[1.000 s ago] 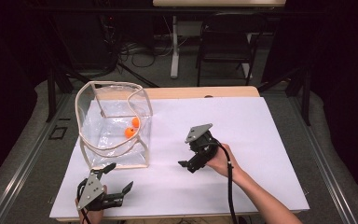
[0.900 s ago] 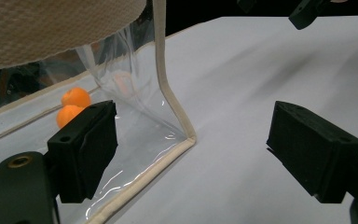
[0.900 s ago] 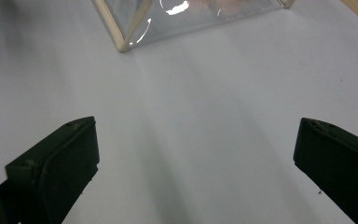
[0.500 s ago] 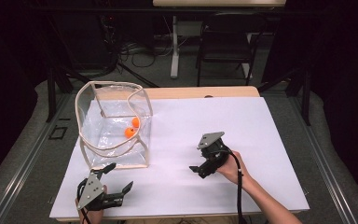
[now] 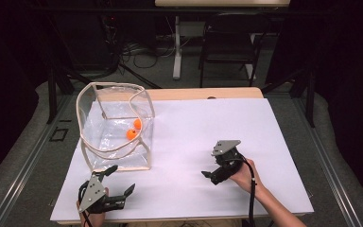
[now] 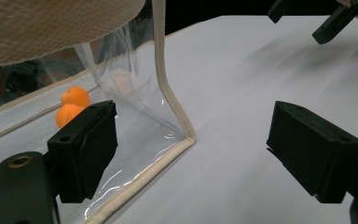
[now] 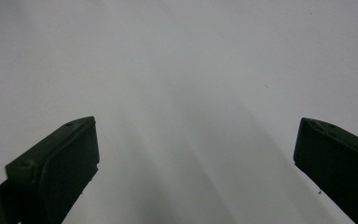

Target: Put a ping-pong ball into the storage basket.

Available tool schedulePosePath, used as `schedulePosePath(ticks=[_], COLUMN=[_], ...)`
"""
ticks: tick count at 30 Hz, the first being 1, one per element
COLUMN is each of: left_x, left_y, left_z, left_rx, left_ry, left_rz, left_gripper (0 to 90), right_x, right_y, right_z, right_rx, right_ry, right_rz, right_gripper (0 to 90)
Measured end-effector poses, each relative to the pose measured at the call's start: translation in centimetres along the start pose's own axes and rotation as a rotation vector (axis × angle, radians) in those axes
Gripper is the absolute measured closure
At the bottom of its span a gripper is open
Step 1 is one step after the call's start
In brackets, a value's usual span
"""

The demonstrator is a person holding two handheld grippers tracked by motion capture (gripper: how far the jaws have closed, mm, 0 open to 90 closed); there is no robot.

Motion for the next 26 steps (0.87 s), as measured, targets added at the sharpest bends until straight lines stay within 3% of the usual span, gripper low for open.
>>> schedulePosePath(ticks=[16,26], left_x=[0.0,0.0], left_y=[0.0,-0.1], left_z=[0.0,0.1], left_rx=[0.001,0.01], left_ry=[0.0,-0.005], left_rz=[0.001,0.006], left_gripper=[15.6,15.6], right_x=[0.3,0.7], right_y=[-2.6,-3.4], right_z=[-1.5,-1.7], right_rx=[-0.012,-0.032], right_ry=[-0.038,-0.035], right_rz=[0.03,0.047], right_gripper=[0.0,0.0])
Point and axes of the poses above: each handheld gripper's, and its own axes: z roughly forward along the jaws, y roughly out of its top, x roughly to its left, the point moved 6 cm from there along z, roughly forward along the jaws, and after that the axes turned 6 degrees about -x, right-handed, at the moved point
